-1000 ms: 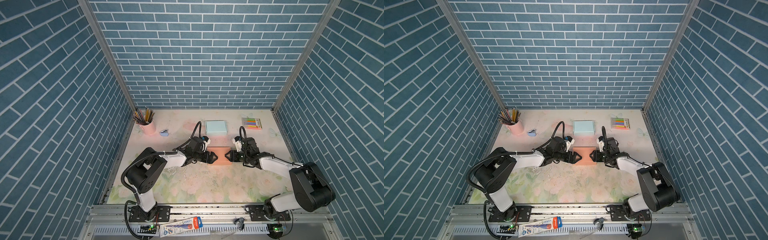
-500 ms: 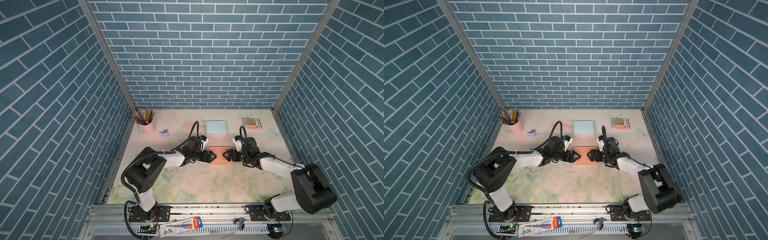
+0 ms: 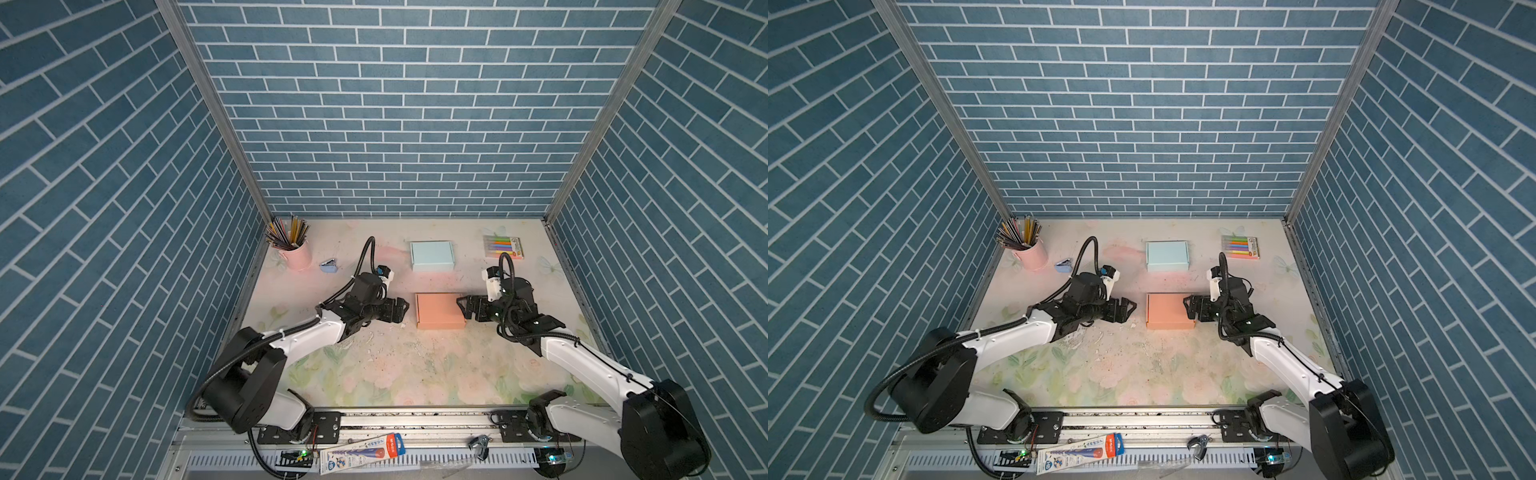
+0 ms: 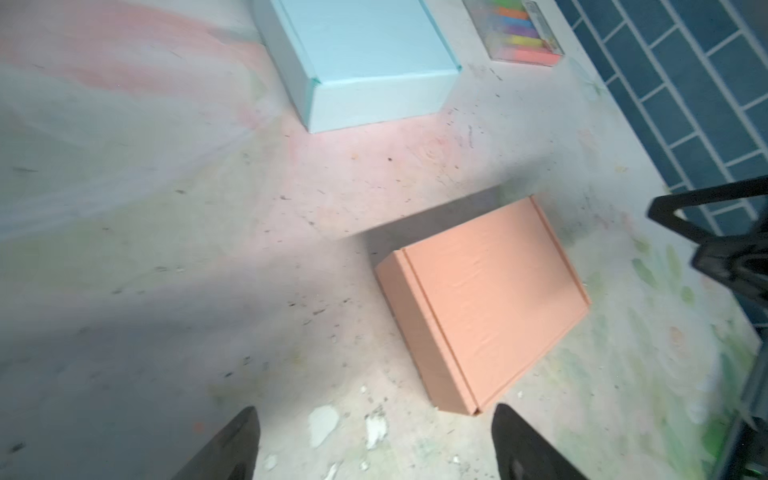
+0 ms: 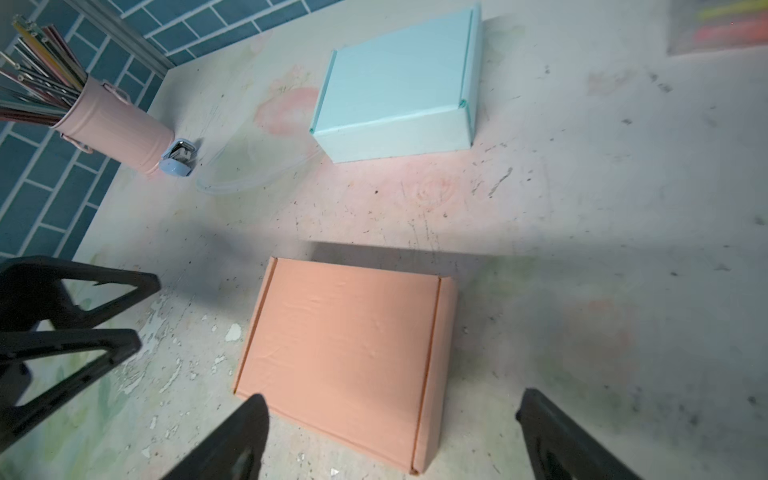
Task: Fold the paper box
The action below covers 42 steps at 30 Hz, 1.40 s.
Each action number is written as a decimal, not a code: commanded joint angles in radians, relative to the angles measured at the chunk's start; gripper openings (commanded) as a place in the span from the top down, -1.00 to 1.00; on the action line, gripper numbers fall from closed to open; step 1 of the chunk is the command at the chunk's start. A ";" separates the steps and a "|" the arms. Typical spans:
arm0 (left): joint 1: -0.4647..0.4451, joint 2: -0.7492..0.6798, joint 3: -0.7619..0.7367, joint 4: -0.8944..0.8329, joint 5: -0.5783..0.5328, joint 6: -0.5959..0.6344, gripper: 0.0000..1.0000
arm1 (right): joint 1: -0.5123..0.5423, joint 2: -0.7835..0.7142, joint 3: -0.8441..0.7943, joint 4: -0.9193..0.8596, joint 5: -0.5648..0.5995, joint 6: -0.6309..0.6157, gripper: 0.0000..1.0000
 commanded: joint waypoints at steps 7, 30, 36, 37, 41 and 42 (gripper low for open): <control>0.015 -0.297 -0.174 -0.036 -0.266 0.067 -0.77 | -0.014 -0.220 -0.117 0.029 0.126 -0.071 -0.95; 0.090 -0.487 -0.268 0.057 -0.802 0.170 -0.76 | -0.029 -0.670 -0.314 0.019 0.666 -0.175 -0.97; 0.100 -0.569 -0.425 0.304 -0.855 0.301 -0.77 | -0.065 -0.617 -0.337 0.107 0.687 -0.236 -0.96; 0.107 -0.572 -0.437 0.326 -0.862 0.313 -0.77 | -0.072 -0.607 -0.355 0.151 0.672 -0.272 -0.96; 0.151 -0.552 -0.477 0.404 -0.849 0.347 -0.76 | -0.104 -0.584 -0.417 0.302 0.678 -0.321 -0.97; 0.169 -0.539 -0.486 0.425 -0.827 0.352 -0.76 | -0.123 -0.572 -0.434 0.345 0.665 -0.331 -0.96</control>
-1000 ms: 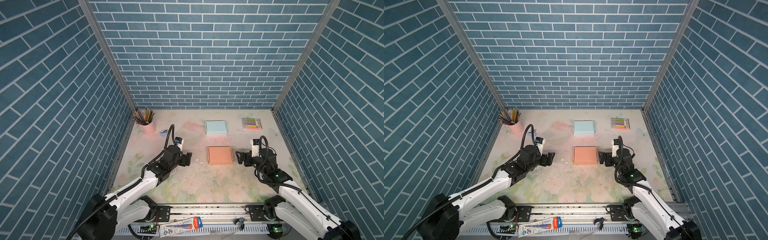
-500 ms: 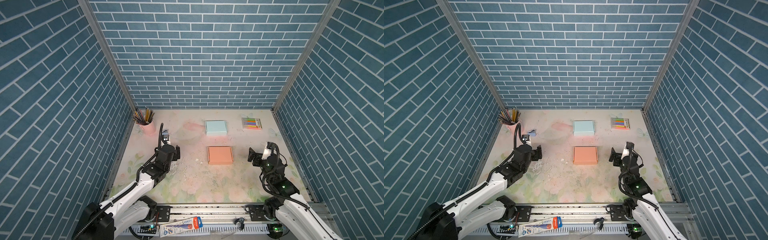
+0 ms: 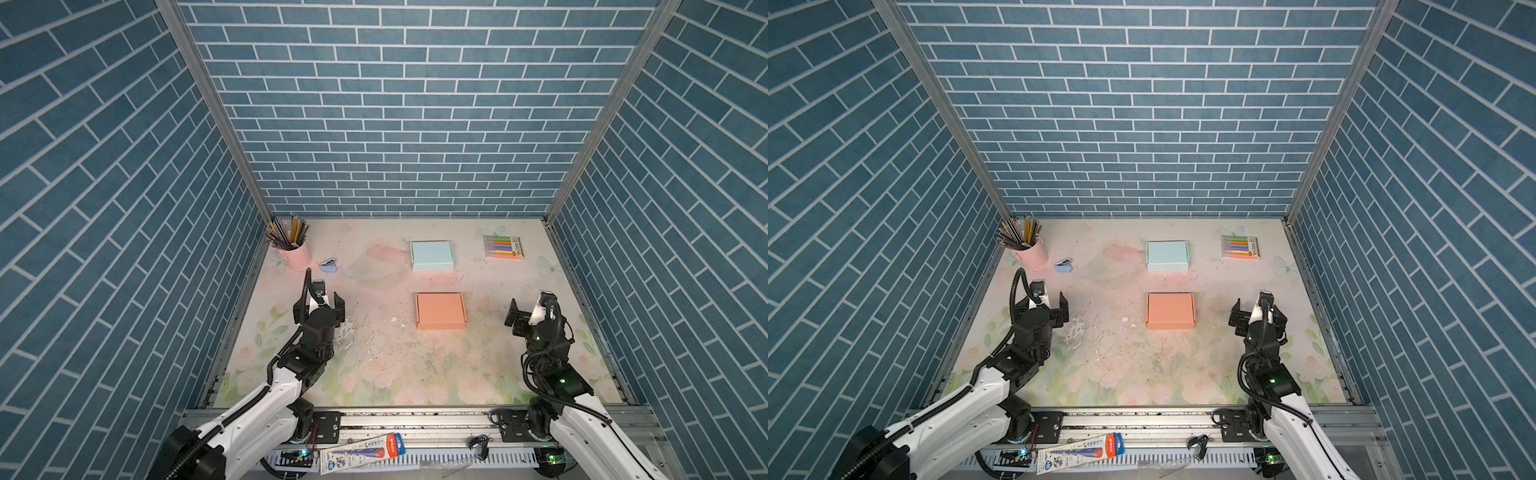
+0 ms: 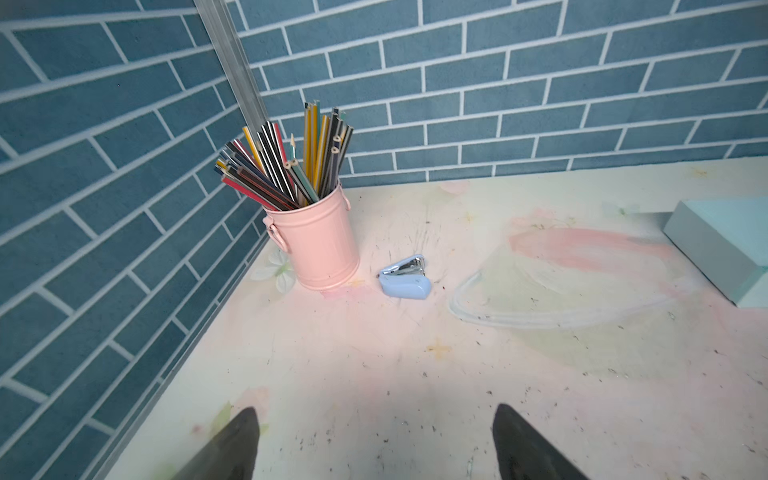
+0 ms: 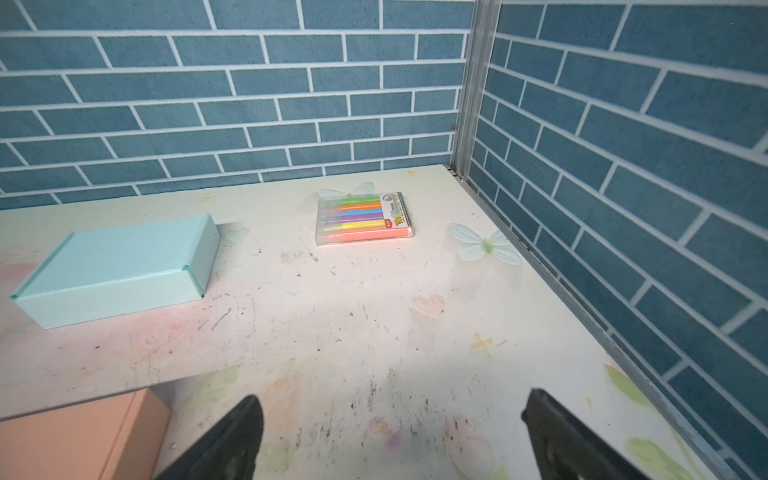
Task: Fold the paper box
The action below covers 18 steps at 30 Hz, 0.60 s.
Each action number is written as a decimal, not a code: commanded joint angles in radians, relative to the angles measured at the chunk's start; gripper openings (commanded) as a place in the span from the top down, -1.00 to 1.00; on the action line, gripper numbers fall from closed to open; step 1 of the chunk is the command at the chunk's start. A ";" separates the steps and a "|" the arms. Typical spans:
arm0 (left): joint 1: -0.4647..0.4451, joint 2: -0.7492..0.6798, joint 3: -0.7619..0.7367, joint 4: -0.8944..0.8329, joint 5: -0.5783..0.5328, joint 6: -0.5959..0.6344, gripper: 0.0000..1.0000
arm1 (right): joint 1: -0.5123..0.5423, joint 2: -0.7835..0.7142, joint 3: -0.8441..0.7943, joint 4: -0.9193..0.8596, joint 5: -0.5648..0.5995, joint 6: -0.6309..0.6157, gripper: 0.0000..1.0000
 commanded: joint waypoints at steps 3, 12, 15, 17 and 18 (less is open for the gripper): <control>0.078 0.059 -0.045 0.200 0.045 0.047 -0.76 | -0.108 0.083 -0.057 0.251 -0.069 -0.071 -0.96; 0.198 0.243 -0.109 0.523 0.138 0.046 -0.76 | -0.244 0.390 -0.093 0.616 -0.215 -0.029 -0.97; 0.233 0.301 -0.098 0.583 0.176 0.049 -0.76 | -0.259 0.485 -0.095 0.732 -0.222 -0.039 -0.96; 0.255 0.339 -0.093 0.624 0.197 0.054 -0.77 | -0.271 0.531 -0.098 0.805 -0.243 -0.045 -0.97; 0.266 0.355 -0.087 0.639 0.217 0.055 -0.77 | -0.279 0.551 -0.099 0.833 -0.253 -0.040 -0.97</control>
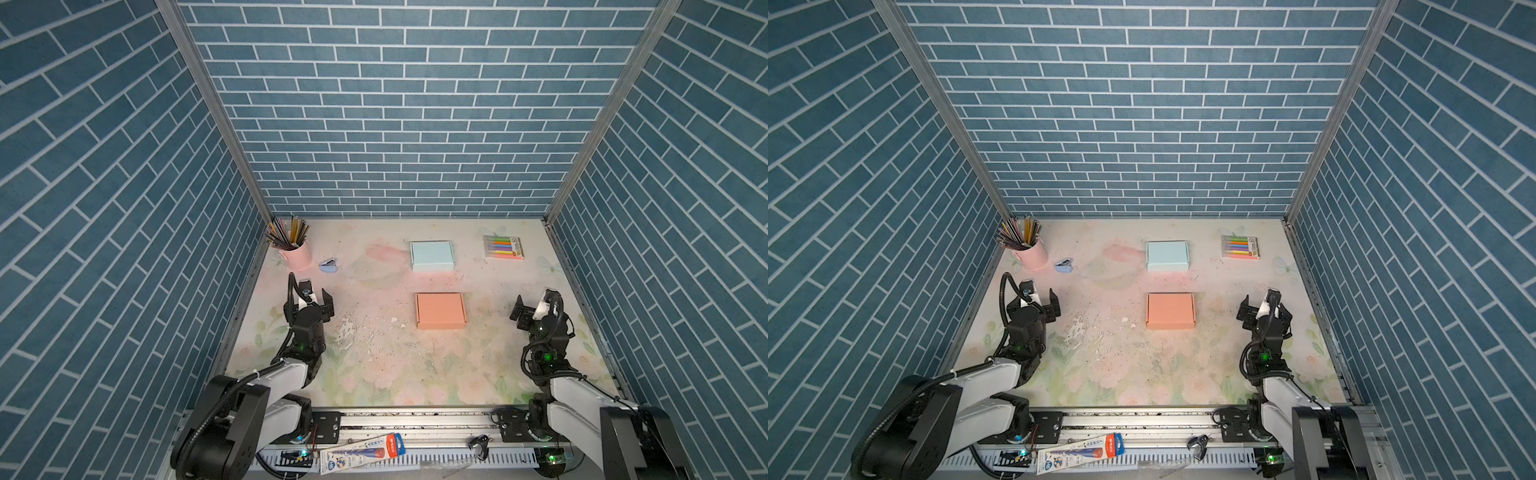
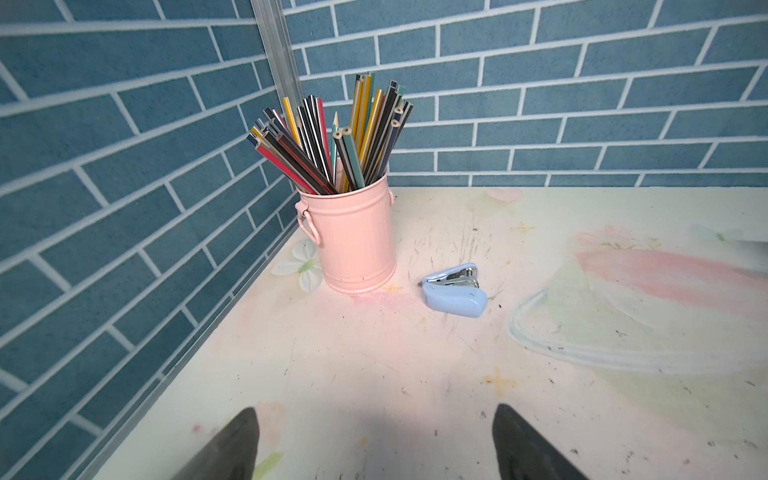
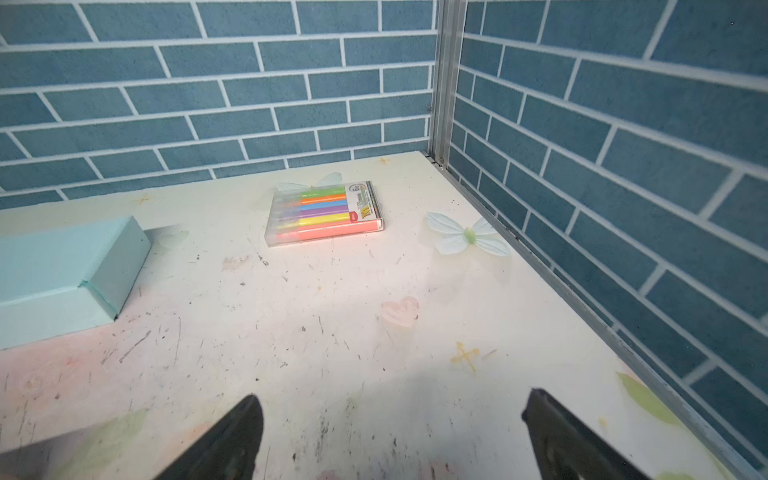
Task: Fold the paper box
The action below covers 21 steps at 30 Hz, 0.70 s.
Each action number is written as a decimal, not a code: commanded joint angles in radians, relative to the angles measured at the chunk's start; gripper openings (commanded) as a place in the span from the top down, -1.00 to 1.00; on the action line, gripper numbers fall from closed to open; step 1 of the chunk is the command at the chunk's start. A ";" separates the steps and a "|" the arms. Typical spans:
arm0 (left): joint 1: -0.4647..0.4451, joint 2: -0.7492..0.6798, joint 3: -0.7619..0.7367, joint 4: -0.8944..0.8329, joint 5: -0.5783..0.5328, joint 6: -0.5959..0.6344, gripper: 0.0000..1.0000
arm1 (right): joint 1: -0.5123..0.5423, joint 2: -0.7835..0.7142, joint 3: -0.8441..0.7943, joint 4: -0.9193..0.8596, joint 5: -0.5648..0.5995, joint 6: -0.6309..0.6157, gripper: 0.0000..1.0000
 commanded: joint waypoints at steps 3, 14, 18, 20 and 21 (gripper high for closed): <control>0.053 0.075 0.025 0.172 0.099 0.017 -0.77 | -0.039 0.092 -0.005 0.251 -0.076 -0.016 -0.97; 0.123 0.262 0.052 0.339 0.195 0.021 -0.77 | -0.070 0.265 0.044 0.390 -0.138 -0.062 -0.97; 0.135 0.322 0.053 0.389 0.208 0.012 -0.76 | -0.095 0.348 0.062 0.439 -0.162 -0.050 -0.96; 0.141 0.318 0.061 0.366 0.221 0.010 -0.77 | -0.101 0.367 0.067 0.446 -0.172 -0.045 -0.97; 0.145 0.319 0.065 0.362 0.226 0.009 -0.77 | -0.105 0.378 0.073 0.442 -0.176 -0.043 -0.97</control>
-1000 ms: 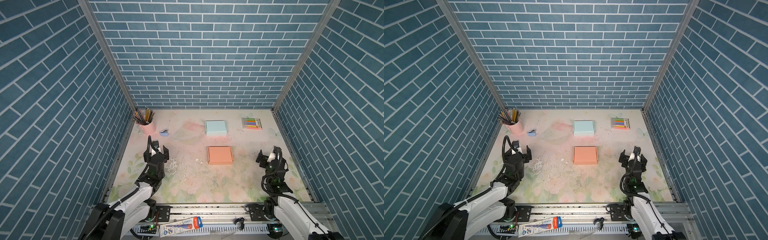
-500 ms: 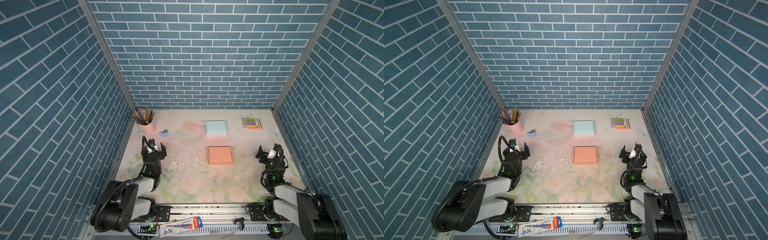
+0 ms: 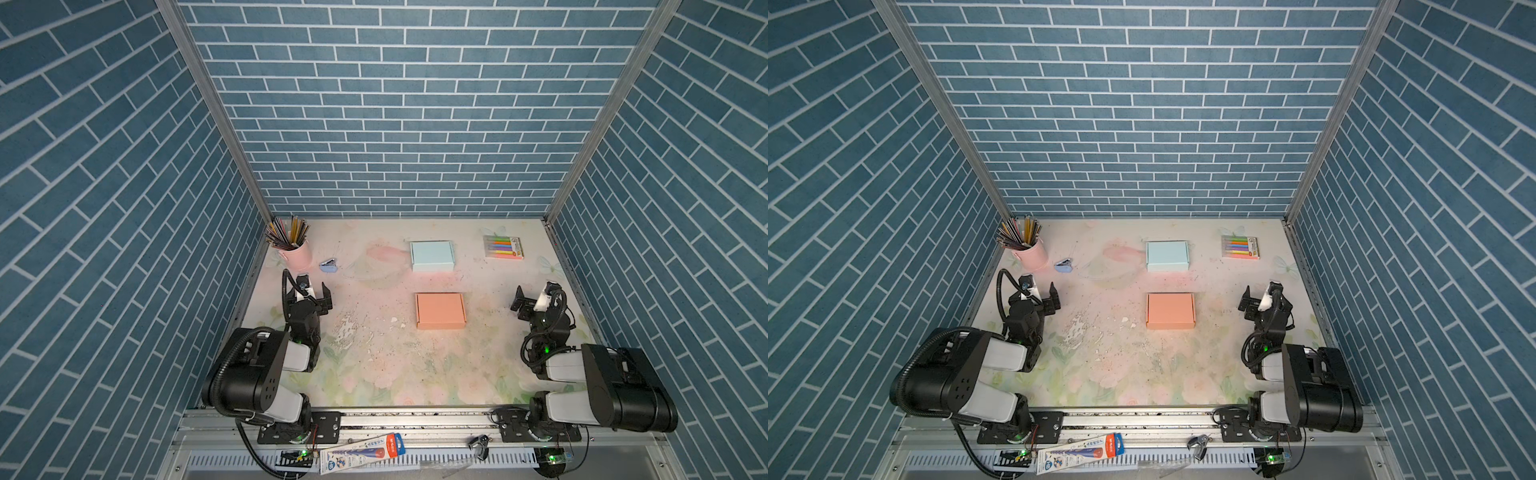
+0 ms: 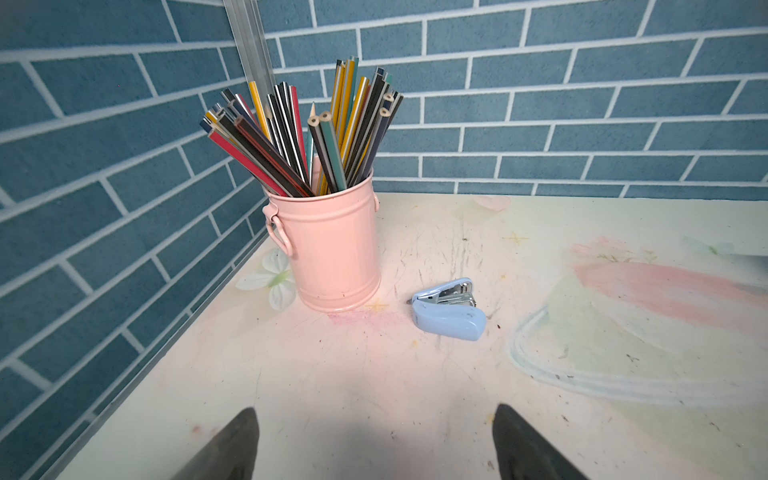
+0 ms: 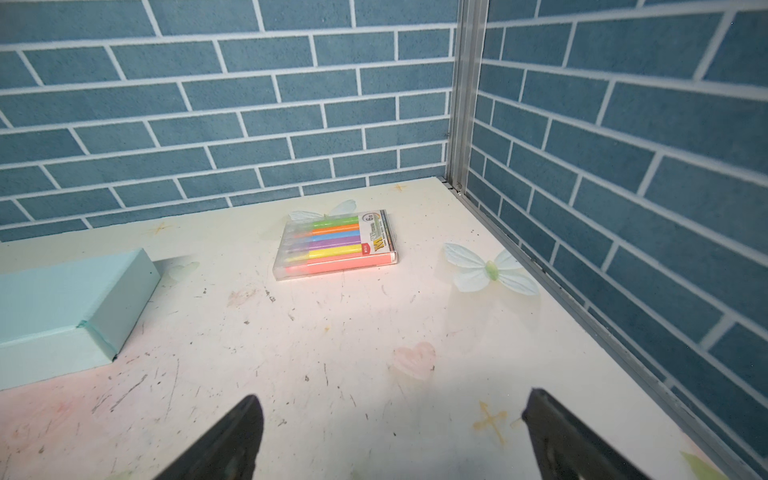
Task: Fold the paper box
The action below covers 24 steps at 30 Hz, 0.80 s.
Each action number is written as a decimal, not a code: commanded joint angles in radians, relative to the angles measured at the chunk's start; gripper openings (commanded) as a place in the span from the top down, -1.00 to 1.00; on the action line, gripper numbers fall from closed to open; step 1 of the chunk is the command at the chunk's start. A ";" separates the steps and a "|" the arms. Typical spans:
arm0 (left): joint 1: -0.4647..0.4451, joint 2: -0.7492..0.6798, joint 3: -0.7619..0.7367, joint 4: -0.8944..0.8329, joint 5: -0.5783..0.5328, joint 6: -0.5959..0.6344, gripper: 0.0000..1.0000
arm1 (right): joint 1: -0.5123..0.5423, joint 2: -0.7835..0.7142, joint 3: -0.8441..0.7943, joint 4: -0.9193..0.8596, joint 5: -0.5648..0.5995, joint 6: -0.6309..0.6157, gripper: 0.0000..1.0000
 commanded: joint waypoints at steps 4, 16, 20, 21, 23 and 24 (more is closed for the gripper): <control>0.027 0.010 0.062 -0.016 0.047 -0.009 -0.77 | -0.019 0.107 0.068 0.061 -0.040 -0.019 -0.97; 0.027 0.007 0.061 -0.015 0.046 -0.007 -0.77 | -0.007 0.127 0.130 -0.029 -0.021 -0.034 -0.97; 0.027 0.009 0.061 -0.014 0.046 -0.006 -0.77 | -0.006 0.126 0.130 -0.029 -0.021 -0.034 -0.97; 0.026 0.007 0.061 -0.015 0.046 -0.007 -0.77 | -0.007 0.127 0.128 -0.030 -0.020 -0.034 -0.97; 0.027 0.009 0.061 -0.015 0.046 -0.007 -0.77 | -0.006 0.126 0.128 -0.028 -0.020 -0.034 -0.97; 0.026 0.008 0.061 -0.016 0.047 -0.007 -0.76 | -0.007 0.124 0.129 -0.029 -0.020 -0.034 -0.97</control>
